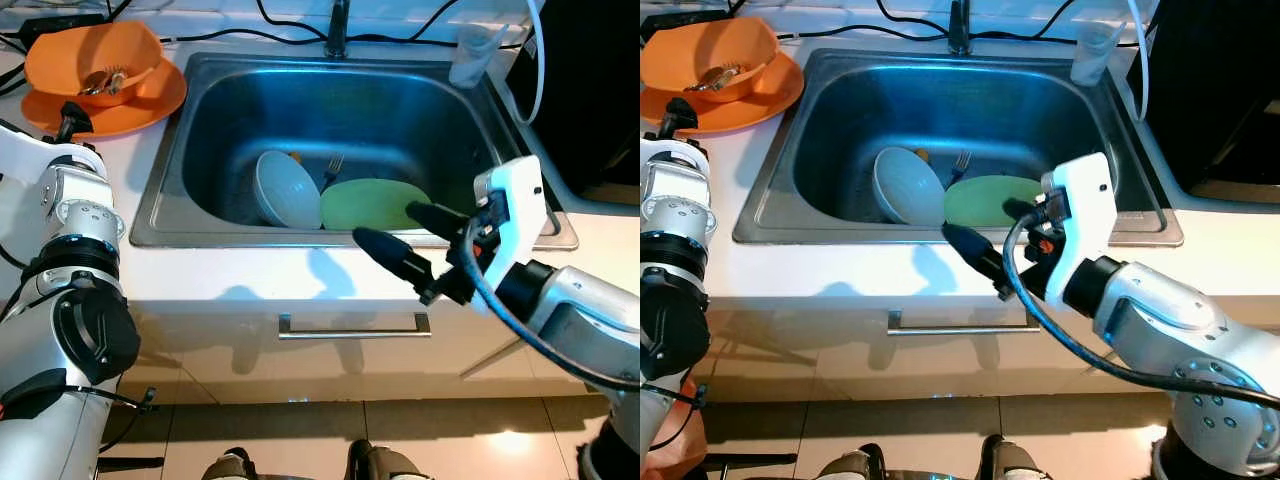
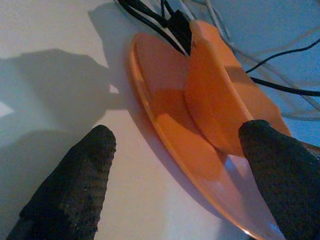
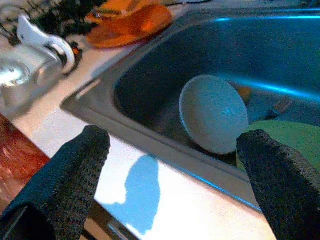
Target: Kitchen organization
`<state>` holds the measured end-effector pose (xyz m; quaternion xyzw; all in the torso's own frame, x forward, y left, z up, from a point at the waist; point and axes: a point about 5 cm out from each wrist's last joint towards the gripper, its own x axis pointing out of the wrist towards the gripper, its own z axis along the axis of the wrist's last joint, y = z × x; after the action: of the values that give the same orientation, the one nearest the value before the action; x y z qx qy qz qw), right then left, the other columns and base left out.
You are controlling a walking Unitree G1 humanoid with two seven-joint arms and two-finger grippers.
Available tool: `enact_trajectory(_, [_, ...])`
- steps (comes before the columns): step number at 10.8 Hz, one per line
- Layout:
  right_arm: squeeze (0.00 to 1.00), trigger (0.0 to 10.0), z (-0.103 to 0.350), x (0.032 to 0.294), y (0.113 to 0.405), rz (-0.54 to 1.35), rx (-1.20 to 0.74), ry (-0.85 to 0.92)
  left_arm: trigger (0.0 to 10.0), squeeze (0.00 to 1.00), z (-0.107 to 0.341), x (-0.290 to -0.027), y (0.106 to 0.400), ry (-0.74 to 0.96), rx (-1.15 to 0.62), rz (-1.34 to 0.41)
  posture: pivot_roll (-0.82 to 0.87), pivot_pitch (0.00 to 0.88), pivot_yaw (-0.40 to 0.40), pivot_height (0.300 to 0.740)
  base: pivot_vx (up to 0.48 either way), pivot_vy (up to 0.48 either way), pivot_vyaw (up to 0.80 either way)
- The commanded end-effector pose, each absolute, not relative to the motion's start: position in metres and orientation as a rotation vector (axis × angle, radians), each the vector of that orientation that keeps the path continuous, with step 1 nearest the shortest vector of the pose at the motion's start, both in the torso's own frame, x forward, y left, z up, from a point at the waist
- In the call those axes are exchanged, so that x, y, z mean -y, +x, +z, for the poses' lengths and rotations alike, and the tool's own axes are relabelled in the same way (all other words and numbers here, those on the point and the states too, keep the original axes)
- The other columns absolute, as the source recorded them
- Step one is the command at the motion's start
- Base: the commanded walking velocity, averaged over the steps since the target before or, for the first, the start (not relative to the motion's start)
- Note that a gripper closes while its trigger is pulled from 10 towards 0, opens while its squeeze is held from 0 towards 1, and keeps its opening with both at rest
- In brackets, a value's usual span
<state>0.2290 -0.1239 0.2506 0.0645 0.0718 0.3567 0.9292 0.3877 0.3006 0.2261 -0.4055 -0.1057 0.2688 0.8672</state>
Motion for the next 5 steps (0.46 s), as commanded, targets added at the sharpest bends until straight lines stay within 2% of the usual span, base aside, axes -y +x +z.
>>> enact_trajectory(1, [0.00, 10.0, 0.251, 0.116, 0.226, 0.759, -0.146, 0.133, 10.0, 0.00, 0.171, -0.289, 0.381, -0.910, -0.012, 0.647, -0.23, 0.262, -0.068, 0.740, 0.000, 0.000, 0.00])
enact_trajectory(5, [0.00, 10.0, 0.253, 0.103, 0.228, 0.795, -0.141, 0.169, 10.0, 0.00, 0.170, -0.282, 0.383, -0.916, -0.030, 0.601, -0.20, 0.262, -0.080, 0.740, 0.000, 0.000, 0.00])
